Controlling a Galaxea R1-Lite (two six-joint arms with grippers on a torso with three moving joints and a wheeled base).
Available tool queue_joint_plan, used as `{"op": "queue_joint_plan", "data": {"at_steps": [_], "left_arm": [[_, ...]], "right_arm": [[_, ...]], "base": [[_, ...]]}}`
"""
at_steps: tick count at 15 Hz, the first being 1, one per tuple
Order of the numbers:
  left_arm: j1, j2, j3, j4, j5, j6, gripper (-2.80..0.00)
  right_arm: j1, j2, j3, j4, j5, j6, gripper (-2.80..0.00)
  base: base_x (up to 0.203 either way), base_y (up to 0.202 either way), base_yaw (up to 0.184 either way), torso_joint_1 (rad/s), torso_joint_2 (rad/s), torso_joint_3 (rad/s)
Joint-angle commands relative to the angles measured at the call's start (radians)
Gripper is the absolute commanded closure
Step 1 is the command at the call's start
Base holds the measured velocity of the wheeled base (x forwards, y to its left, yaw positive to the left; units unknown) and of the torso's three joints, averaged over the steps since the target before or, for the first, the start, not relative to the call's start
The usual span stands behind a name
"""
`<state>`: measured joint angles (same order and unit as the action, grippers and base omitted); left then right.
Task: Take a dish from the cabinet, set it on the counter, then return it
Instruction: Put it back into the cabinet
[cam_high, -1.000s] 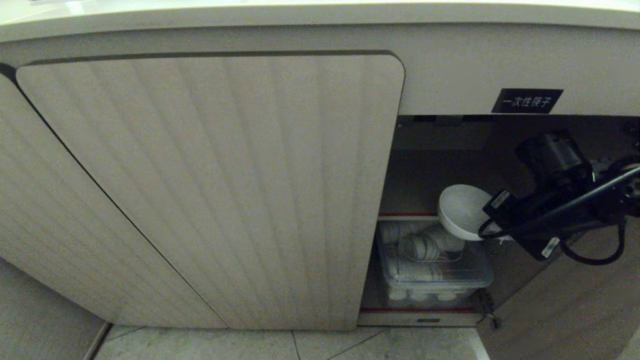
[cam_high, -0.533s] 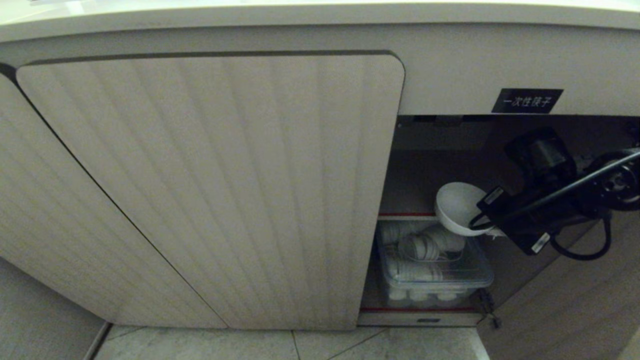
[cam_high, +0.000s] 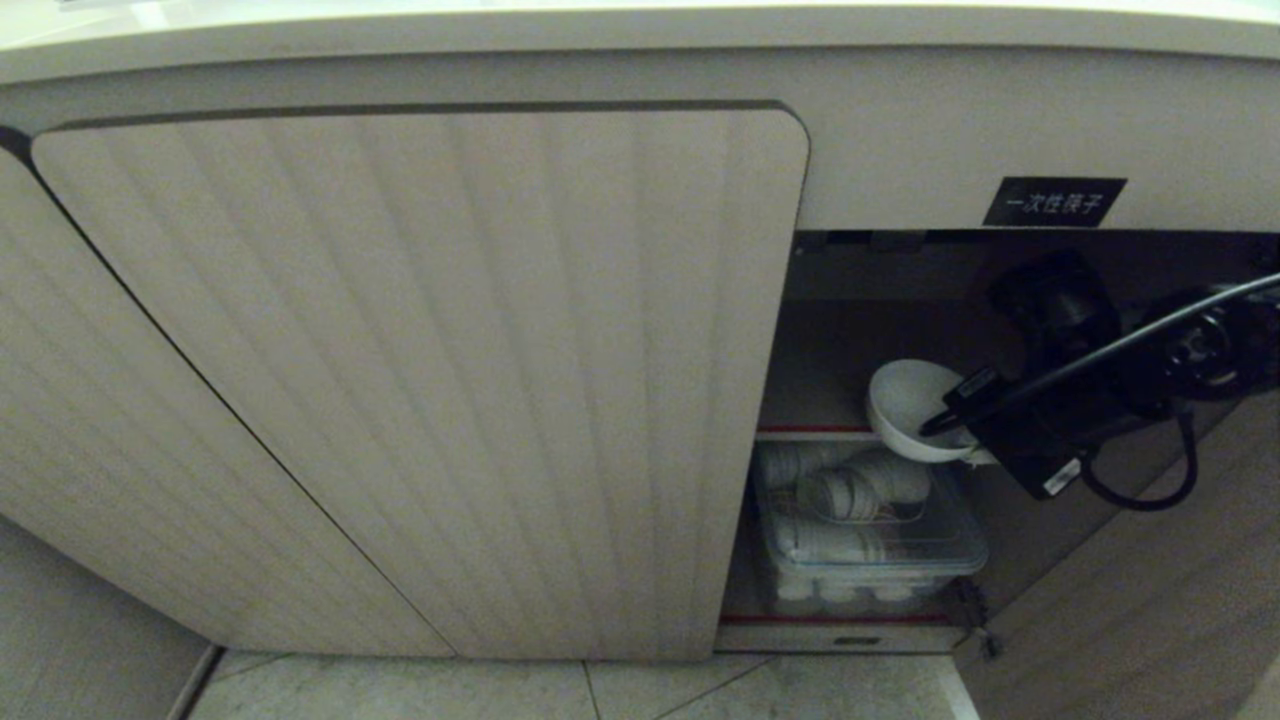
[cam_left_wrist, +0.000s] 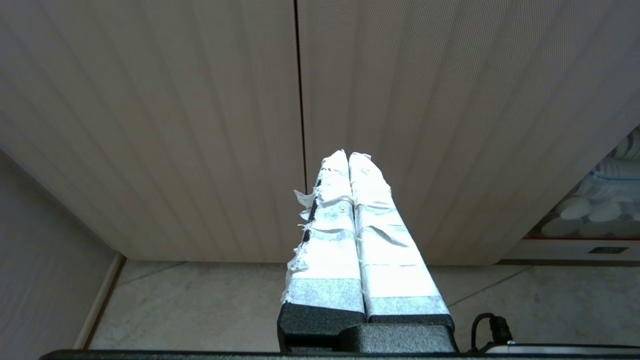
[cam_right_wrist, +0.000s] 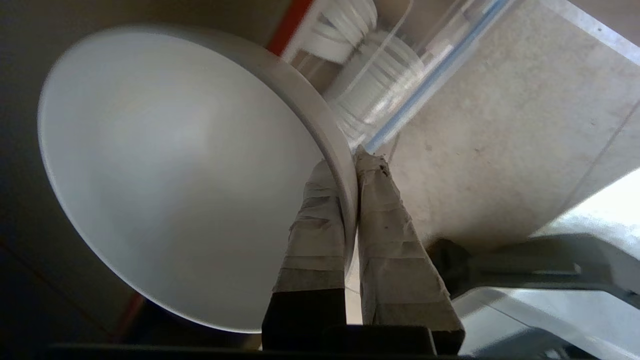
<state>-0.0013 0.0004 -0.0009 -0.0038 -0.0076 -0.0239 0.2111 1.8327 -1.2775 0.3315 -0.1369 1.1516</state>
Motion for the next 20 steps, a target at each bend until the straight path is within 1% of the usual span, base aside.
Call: {"op": "queue_joint_plan", "data": {"at_steps": [1,3,7,11,15,20], "left_arm": [[0.0,0.0,0.001,-0.001,0.0,-0.001,0.0],[0.0,0.0,-0.001,-0.001,0.0,-0.001,0.0],[0.0,0.0,0.0,-0.001,0.0,-0.001,0.0],[0.0,0.0,0.001,-0.001,0.0,-0.001,0.0],[0.0,0.0,0.0,-0.001,0.0,-0.001,0.0],[0.0,0.0,0.0,-0.001,0.0,-0.001,0.0]], "right_arm": [[0.001,0.014,-0.022,0.002,-0.009,0.023,0.0],[0.002,0.028,-0.035,0.003,-0.026,0.034,0.0],[0.001,0.031,-0.047,0.021,-0.027,0.033,0.0],[0.001,0.042,-0.071,0.07,-0.001,0.027,0.0],[0.001,0.05,-0.072,0.07,0.0,0.03,0.0],[-0.001,0.081,-0.141,0.082,0.003,0.034,0.0]], "base": [[0.0,0.0,0.0,0.0,0.0,0.0],[0.0,0.0,0.0,0.0,0.0,0.0],[0.0,0.0,0.0,0.0,0.0,0.0],[0.0,0.0,0.0,0.0,0.0,0.0],[0.0,0.0,0.0,0.0,0.0,0.0],[0.0,0.0,0.0,0.0,0.0,0.0]]}}
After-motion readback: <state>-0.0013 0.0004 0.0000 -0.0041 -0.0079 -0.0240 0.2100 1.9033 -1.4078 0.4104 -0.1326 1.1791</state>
